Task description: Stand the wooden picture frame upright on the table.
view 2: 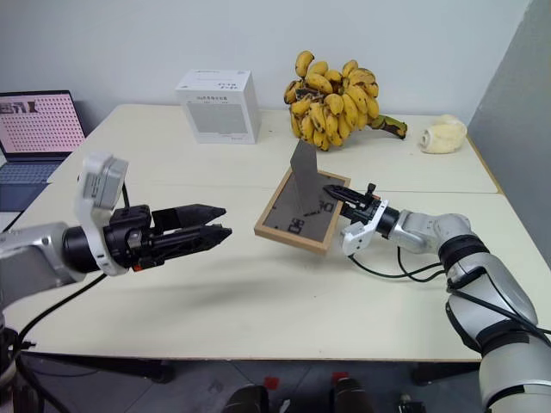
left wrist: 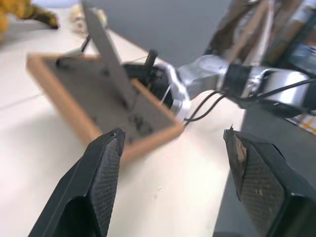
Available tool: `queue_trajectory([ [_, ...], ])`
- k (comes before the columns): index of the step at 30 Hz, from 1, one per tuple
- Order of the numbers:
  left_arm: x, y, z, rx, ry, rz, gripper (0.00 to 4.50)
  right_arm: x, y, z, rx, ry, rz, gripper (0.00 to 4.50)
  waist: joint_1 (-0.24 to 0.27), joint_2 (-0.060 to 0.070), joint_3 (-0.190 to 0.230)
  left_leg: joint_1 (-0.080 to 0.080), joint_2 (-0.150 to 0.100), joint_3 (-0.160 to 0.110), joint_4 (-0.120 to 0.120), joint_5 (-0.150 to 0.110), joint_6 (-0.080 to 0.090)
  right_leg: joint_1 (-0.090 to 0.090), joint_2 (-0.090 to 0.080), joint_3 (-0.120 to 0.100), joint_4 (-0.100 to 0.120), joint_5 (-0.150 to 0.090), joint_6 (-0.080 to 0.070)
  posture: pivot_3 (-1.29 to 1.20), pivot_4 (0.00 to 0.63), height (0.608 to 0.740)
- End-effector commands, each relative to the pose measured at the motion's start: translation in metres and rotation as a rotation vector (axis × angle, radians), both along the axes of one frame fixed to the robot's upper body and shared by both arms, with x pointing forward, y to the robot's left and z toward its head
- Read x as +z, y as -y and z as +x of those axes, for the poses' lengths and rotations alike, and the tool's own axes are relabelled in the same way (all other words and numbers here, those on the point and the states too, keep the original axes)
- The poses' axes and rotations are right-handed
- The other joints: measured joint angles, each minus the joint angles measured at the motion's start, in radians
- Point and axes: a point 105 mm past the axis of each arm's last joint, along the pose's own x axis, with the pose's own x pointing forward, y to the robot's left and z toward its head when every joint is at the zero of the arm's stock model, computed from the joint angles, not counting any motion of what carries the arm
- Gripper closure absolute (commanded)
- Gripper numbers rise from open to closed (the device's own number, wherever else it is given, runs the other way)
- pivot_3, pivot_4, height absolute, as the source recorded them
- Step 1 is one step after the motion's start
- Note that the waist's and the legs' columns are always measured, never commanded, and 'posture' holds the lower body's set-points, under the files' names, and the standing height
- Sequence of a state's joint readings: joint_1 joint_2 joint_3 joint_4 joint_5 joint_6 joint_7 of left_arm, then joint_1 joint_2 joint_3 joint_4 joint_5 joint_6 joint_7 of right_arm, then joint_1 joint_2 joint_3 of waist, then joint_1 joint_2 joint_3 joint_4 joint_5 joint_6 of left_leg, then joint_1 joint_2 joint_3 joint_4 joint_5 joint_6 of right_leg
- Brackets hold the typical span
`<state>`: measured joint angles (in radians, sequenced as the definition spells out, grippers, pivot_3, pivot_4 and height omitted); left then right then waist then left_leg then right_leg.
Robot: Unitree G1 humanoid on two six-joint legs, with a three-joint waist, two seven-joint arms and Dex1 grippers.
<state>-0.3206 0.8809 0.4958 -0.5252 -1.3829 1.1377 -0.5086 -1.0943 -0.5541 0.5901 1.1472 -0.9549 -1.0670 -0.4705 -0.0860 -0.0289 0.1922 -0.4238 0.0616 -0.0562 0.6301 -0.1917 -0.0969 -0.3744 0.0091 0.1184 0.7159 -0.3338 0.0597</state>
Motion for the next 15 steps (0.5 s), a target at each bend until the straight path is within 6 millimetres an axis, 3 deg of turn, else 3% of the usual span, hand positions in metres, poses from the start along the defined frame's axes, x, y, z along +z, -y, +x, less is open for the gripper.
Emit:
queue_trajectory([
  [1, 0.009, -0.008, -0.011, 0.097, 0.111, 0.016, 1.08, 0.031, -0.007, 0.011, -0.012, -0.162, 0.213, 3.08, -0.002, -0.002, 0.001, 0.003, 0.000, 0.000, 0.000, 0.000, 0.000, 0.003, 0.000, 0.000, 0.000, 0.000, 0.000, 0.00, 0.150, 0.740],
  [4, 0.003, -0.011, -0.015, 0.140, 0.113, 0.031, 1.08, 0.023, -0.017, 0.022, -0.008, -0.493, 0.329, 3.08, -0.005, -0.004, 0.003, 0.009, 0.001, 0.000, -0.001, 0.000, 0.000, 0.009, 0.000, 0.000, -0.001, 0.000, 0.000, 0.00, 0.150, 0.740],
  [7, -0.002, -0.018, -0.017, 0.198, 0.120, 0.053, 1.08, 0.013, -0.032, 0.021, 0.115, -0.892, 0.429, 3.08, -0.002, -0.003, 0.003, 0.010, 0.001, -0.002, -0.001, 0.000, 0.000, 0.012, 0.001, -0.003, -0.002, 0.000, 0.000, 0.00, 0.150, 0.740],
  [11, -0.007, -0.027, -0.019, 0.268, 0.122, 0.077, 1.08, -0.001, -0.051, -0.006, 0.354, -1.353, 0.421, 3.08, 0.009, -0.001, 0.005, 0.013, 0.002, -0.006, -0.003, 0.000, 0.000, 0.017, 0.001, -0.007, -0.004, -0.001, -0.001, 0.00, 0.150, 0.740],
  [15, -0.010, -0.028, -0.021, 0.288, 0.120, 0.087, 1.08, -0.018, -0.059, -0.034, 0.464, -1.634, 0.366, 3.08, 0.020, 0.002, 0.007, 0.013, 0.002, -0.010, -0.003, 0.000, 0.000, 0.017, 0.001, -0.012, -0.004, -0.003, -0.004, 0.00, 0.150, 0.740],
])
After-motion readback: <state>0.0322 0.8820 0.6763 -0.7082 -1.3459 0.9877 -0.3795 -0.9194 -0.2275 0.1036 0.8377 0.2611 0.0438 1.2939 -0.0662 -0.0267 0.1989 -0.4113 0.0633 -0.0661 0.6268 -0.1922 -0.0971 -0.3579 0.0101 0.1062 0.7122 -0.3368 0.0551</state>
